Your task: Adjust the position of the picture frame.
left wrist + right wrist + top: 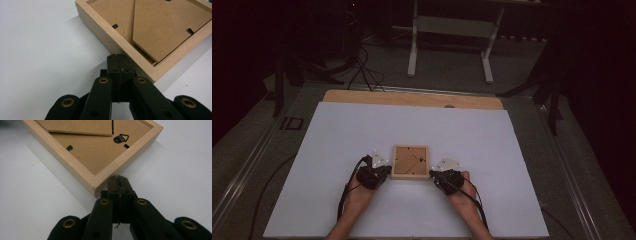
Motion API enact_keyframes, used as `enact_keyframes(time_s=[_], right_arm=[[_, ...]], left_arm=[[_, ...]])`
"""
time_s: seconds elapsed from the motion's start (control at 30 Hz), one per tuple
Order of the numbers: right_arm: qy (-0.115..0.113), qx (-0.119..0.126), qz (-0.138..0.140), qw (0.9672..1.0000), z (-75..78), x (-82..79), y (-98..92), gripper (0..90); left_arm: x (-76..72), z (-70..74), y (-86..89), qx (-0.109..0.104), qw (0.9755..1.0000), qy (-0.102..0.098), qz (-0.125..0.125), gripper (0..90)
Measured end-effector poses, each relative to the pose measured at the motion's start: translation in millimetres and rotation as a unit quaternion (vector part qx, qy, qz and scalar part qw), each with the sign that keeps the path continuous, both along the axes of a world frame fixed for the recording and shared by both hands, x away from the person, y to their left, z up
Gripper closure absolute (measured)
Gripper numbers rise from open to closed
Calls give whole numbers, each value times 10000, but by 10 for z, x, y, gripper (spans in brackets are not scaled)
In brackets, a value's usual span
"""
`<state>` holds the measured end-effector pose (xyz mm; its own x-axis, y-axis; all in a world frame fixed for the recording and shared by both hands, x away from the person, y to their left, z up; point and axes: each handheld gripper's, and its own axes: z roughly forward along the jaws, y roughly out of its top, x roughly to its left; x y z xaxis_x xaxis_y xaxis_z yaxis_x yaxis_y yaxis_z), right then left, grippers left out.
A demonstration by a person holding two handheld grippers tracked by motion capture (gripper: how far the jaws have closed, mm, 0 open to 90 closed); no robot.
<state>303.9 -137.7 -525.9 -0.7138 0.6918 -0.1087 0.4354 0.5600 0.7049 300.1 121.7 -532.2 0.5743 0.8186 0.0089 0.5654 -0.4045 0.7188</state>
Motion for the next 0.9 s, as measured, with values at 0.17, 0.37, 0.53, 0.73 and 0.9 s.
enact_keyframes(time_s=[0.17, 0.37, 0.53, 0.73, 0.9], right_arm=[[4, -1, -26, 10000, -5, 12, -13, 898], [9, 12, -39, 10000, -9, 22, -18, 897], [10, 26, -81, 10000, -10, 35, -38, 895], [-57, 81, -150, 9998, 16, 44, -65, 864], [-93, 207, -310, 9993, 62, 63, -145, 842]], left_arm=[[0, -1, -18, 12, 10000, -16, 7, 896], [-5, 0, -18, -18, 10000, 30, 9, 895], [-23, 5, -38, 16, 10000, 19, -55, 895], [-15, 24, -10, -29, 10000, -39, 6, 849], [-21, 50, 3, -62, 9999, -114, 29, 840]])
